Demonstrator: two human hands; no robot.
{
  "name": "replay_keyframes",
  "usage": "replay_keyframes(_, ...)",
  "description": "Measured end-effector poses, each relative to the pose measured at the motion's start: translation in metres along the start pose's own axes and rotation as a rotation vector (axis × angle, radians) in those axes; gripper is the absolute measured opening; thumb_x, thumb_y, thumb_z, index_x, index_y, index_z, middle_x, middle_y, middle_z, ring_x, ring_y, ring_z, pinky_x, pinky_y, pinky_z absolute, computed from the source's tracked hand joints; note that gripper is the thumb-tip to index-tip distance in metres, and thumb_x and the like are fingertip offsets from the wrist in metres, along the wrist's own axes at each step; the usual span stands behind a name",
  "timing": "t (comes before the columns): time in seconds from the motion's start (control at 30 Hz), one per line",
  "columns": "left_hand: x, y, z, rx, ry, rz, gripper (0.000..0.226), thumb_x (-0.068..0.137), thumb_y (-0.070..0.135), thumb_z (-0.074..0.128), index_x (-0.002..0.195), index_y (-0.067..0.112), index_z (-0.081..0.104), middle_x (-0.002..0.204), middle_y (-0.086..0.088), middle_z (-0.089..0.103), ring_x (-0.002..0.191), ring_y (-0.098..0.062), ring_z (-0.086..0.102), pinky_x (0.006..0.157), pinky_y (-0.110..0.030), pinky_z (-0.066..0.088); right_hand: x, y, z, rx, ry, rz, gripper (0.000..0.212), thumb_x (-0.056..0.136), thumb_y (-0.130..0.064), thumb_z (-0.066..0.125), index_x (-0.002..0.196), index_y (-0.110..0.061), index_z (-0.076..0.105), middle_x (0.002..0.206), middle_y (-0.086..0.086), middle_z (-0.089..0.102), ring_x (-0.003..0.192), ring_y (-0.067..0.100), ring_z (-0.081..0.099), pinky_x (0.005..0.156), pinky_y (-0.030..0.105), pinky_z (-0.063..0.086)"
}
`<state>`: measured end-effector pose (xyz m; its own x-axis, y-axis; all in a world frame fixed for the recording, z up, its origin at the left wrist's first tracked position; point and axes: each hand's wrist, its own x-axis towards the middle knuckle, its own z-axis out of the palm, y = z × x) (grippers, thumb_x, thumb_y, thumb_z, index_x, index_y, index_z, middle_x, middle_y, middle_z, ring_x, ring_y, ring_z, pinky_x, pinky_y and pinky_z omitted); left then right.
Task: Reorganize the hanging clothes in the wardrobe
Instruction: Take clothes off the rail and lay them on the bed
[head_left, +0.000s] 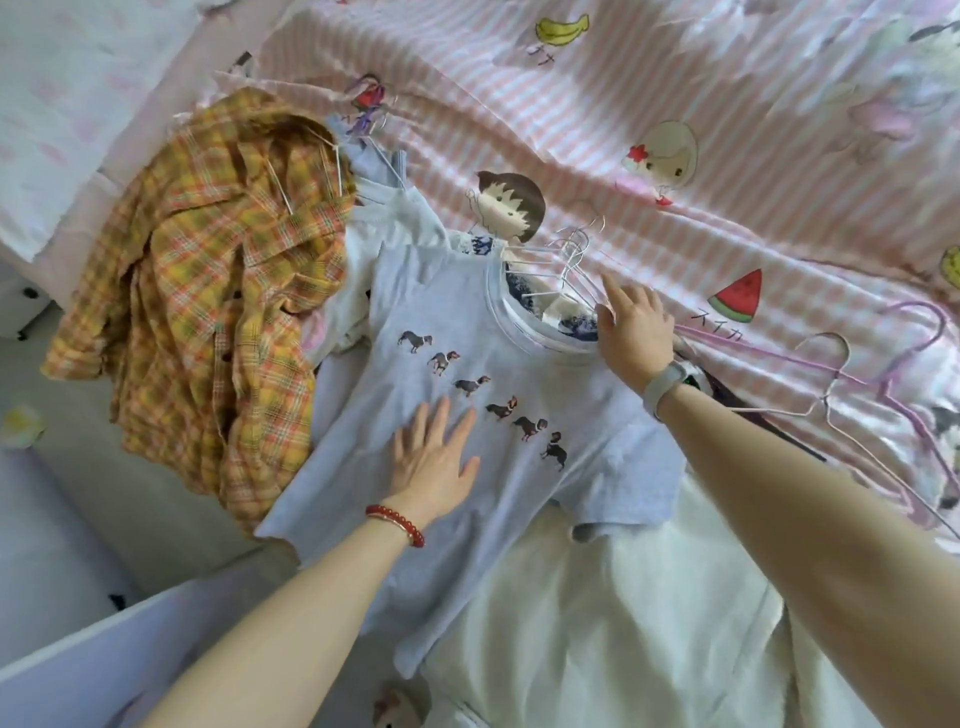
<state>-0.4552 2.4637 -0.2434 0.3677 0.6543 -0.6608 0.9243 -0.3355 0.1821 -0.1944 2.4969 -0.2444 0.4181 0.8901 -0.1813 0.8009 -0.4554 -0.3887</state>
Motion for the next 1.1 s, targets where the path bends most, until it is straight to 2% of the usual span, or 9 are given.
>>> replay_keyframes(0.1,0.002,-0.003,0.010,0.054,0.013,-0.009,0.061,0.096,0.040,0.034,0.147,0.032,0.003,0.156,-0.002,-0.010,0.142,-0.024,-0.013,0.114,-0.048,0.000,-0.014,0.001,0.014,-0.094,-0.099,-0.007,0.046,0.094,-0.019,0.036,0.140,-0.013,0.030,0.145,0.012,0.034,0.134,0.030,0.027,0.108,0.049,0.024)
replay_keyframes(0.2,0.004,-0.004,0.000,-0.054,0.079,-0.005,0.057,0.095,0.035,0.037,0.147,0.028,0.014,0.157,0.000,0.003,0.143,-0.022,-0.001,0.114,-0.044,0.008,-0.027,-0.012,0.022,-0.128,-0.156,-0.036,0.049,0.096,-0.021,0.034,0.143,-0.013,0.024,0.151,0.011,0.023,0.140,0.029,0.016,0.113,0.050,0.014)
replay_keyframes(0.33,-0.007,-0.014,-0.027,-0.197,0.240,0.021,0.050,0.095,0.026,0.041,0.143,0.021,0.029,0.153,-0.005,0.022,0.138,-0.022,0.023,0.110,-0.039,0.024,-0.039,-0.051,0.024,-0.112,-0.155,-0.118,0.049,0.095,-0.021,0.034,0.142,-0.012,0.024,0.150,0.012,0.024,0.140,0.029,0.016,0.112,0.052,0.014)
replay_keyframes(0.5,-0.056,-0.064,-0.060,-0.243,0.538,-0.078,0.044,0.093,0.019,0.046,0.137,0.017,0.042,0.146,-0.007,0.035,0.132,-0.027,0.034,0.108,-0.042,0.023,-0.069,-0.136,0.025,-0.115,-0.108,-0.301,0.048,0.095,-0.026,0.034,0.140,-0.011,0.028,0.146,0.010,0.033,0.139,0.028,0.020,0.111,0.053,0.008)
replay_keyframes(0.63,-0.133,-0.129,-0.064,-0.183,0.739,-0.264,0.042,0.086,0.015,0.056,0.128,0.013,0.054,0.136,-0.010,0.049,0.127,-0.028,0.043,0.105,-0.051,0.028,-0.116,-0.222,0.027,-0.093,-0.157,-0.505,0.049,0.096,-0.029,0.030,0.142,-0.013,0.025,0.148,0.007,0.030,0.140,0.025,0.017,0.112,0.052,0.005)
replay_keyframes(0.8,-0.259,-0.203,-0.023,-0.217,0.751,-0.618,0.042,0.089,0.025,0.055,0.129,0.014,0.053,0.139,-0.010,0.047,0.132,-0.027,0.037,0.108,-0.054,0.018,-0.212,-0.323,0.038,-0.095,-0.293,-0.831,0.051,0.096,-0.032,0.027,0.144,-0.018,0.020,0.151,0.003,0.025,0.141,0.021,0.012,0.113,0.049,0.006)
replay_keyframes(0.9,-0.339,-0.236,0.009,-0.251,0.809,-0.813,0.044,0.087,0.033,0.044,0.122,0.011,0.059,0.131,-0.012,0.054,0.126,-0.031,0.045,0.104,-0.058,0.021,-0.284,-0.373,0.052,-0.122,-0.359,-1.042,0.049,0.096,-0.033,0.029,0.143,-0.020,0.025,0.149,-0.001,0.028,0.140,0.017,0.016,0.112,0.042,0.011)
replay_keyframes(1.0,-0.420,-0.268,0.044,-0.271,0.855,-0.979,0.056,0.085,0.041,0.029,0.120,0.011,0.061,0.127,-0.012,0.057,0.122,-0.033,0.049,0.101,-0.062,0.024,-0.359,-0.422,0.066,-0.119,-0.408,-1.283,0.046,0.095,-0.032,0.032,0.139,-0.019,0.033,0.143,0.002,0.037,0.136,0.018,0.026,0.110,0.036,0.016)
replay_keyframes(1.1,-0.504,-0.298,0.081,-0.262,0.953,-1.149,0.053,0.084,0.040,0.032,0.115,0.011,0.064,0.122,-0.013,0.060,0.116,-0.035,0.054,0.095,-0.065,0.029,-0.437,-0.474,0.080,-0.098,-0.448,-1.493,0.046,0.096,-0.033,0.033,0.140,-0.018,0.033,0.144,0.002,0.038,0.136,0.017,0.027,0.110,0.032,0.017)
